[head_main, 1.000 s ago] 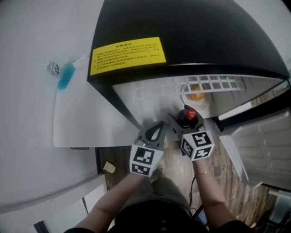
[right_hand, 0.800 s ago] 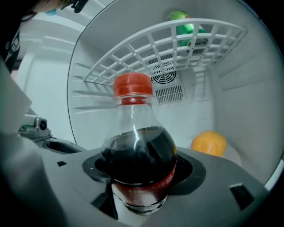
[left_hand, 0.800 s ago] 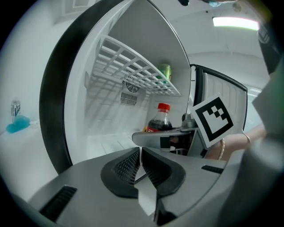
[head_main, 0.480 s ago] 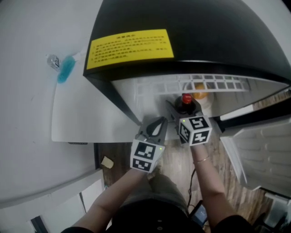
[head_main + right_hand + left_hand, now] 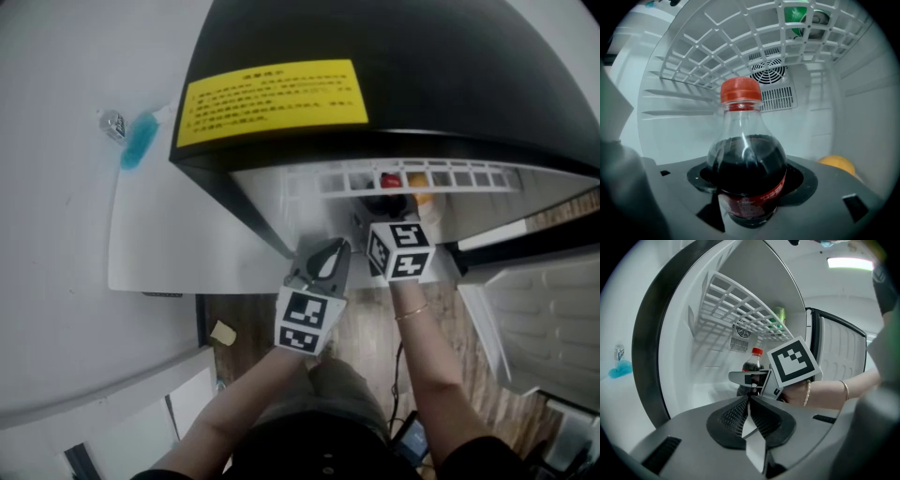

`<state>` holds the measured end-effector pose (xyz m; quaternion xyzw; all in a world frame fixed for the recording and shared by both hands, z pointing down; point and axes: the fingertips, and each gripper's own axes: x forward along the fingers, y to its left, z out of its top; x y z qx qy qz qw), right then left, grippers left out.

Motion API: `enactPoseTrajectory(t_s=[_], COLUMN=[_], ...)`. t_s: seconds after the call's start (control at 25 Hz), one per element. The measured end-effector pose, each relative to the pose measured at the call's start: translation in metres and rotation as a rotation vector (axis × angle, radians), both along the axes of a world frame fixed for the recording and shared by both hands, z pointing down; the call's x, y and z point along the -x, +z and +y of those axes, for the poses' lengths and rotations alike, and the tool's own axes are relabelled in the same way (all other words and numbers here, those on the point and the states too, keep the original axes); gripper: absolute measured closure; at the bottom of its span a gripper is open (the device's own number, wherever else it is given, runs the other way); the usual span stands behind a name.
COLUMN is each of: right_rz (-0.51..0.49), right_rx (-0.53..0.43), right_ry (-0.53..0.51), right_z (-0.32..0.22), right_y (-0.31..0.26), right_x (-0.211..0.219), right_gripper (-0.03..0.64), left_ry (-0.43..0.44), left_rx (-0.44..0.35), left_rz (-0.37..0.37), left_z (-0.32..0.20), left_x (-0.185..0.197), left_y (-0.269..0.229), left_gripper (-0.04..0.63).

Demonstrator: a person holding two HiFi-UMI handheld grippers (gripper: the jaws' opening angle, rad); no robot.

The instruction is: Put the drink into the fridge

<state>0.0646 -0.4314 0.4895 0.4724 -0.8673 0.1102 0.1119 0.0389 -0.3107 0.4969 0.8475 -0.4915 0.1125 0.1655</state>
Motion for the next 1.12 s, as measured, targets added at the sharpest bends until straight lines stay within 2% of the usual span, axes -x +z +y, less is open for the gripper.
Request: enactPoseTrajectory(t_s=[0.2,0.4,0.76,0.96,1.12], right_rz=[-0.001,0.038,0.022,0.007,0.046], right_rx=[-0.019,-0.041,-0.069,-0.062,-0.048], right_ry=[0.028,0.021,0.028,0.015,0.01], right_z=[-0.012,-0.019,-0.023,-0.022,-0.021], right_y=[0.0,0.001,-0.001,0.001,0.005], right_x=[0.001,0.006,0.007,0.006,0.008], right_gripper=[0.287,0.287,0.287,0.287,0.287], left_ry=[-0.016,-0.019,-0.005,0.004,0.008], left_rx=[-0.001,0.007,0.017,0.025,0.028], left_rz=[0.0,-0.002,-0.013,-0.021,-0.023], left_z=[-0.002,-0.004,-0.008,-0.007,-0.007], left_x=[0.003,0.003,-0.001,0.0,0.0], left_y=[0.002,0.004,0.006,0.01,0.01], left_gripper=[0.589,0.588,0.589,0.589,0.589])
